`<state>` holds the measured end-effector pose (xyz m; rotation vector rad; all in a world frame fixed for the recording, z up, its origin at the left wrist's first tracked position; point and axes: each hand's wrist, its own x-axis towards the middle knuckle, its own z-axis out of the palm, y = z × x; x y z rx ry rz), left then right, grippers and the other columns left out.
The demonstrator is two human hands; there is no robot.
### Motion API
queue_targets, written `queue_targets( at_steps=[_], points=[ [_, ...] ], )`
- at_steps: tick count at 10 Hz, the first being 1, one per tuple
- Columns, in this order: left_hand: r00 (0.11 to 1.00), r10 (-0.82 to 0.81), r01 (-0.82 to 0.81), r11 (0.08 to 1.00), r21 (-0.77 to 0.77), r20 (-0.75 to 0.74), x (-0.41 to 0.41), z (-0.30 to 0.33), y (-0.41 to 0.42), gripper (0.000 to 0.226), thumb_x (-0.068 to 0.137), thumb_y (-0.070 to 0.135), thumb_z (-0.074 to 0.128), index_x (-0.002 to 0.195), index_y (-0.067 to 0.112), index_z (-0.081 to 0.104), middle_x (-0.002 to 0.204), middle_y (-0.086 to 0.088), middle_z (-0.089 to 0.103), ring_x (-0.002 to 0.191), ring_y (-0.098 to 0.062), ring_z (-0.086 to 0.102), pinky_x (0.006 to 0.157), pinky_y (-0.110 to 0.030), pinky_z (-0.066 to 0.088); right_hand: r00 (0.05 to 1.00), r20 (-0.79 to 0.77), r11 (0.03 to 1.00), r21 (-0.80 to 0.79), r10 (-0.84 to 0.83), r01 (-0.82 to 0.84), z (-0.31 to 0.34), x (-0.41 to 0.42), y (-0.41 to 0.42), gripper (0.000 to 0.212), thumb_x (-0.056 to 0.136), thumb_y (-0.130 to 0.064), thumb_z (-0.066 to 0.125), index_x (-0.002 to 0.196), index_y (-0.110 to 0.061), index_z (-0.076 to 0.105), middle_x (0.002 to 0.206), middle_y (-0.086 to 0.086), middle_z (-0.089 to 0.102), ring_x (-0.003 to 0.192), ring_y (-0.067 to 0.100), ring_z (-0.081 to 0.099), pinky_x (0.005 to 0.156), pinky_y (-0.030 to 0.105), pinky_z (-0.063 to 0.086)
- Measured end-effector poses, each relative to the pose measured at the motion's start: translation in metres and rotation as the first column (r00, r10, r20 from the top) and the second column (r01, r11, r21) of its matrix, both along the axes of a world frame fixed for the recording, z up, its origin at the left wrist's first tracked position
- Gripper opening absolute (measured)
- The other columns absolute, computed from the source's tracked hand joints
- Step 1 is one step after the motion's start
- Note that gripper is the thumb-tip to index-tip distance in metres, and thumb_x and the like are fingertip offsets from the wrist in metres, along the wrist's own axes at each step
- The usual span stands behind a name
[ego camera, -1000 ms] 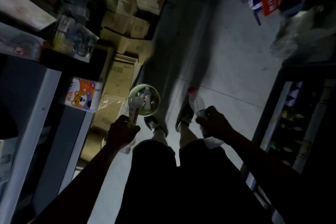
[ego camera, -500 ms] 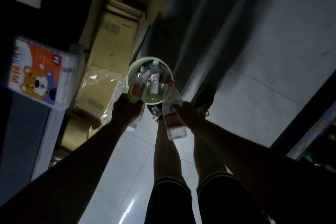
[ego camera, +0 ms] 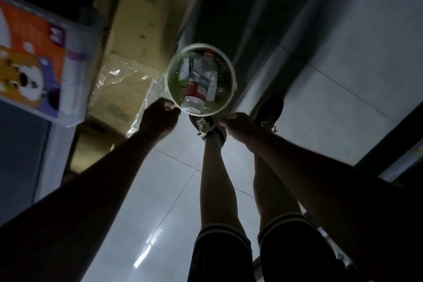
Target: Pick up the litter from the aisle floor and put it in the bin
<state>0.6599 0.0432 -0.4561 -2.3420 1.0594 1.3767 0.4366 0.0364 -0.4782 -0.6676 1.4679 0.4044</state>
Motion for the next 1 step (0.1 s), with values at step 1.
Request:
queue_targets(
  at_steps=[1],
  points=[
    [0.999, -0.021, 0.023, 0.999, 0.047, -0.045, 0.0017, 0.0709, 0.0133, 0.027, 0.098, 0.028, 0.060, 0.119, 0.014, 0.068, 0.123, -0.004, 0.072, 0.116, -0.020, 0.064, 0.091, -0.023, 0.039, 0.972, -0.039, 0.972, -0.009, 0.233, -0.234, 0.0615, -0.0114, 0.0099, 0.029, 0.104, -0.027, 0.049, 0.075, -0.024, 0.051, 0.079, -0.005, 0.051, 0.079, 0.017, 0.053, 0.063, 0.022, 0.044]
  ],
)
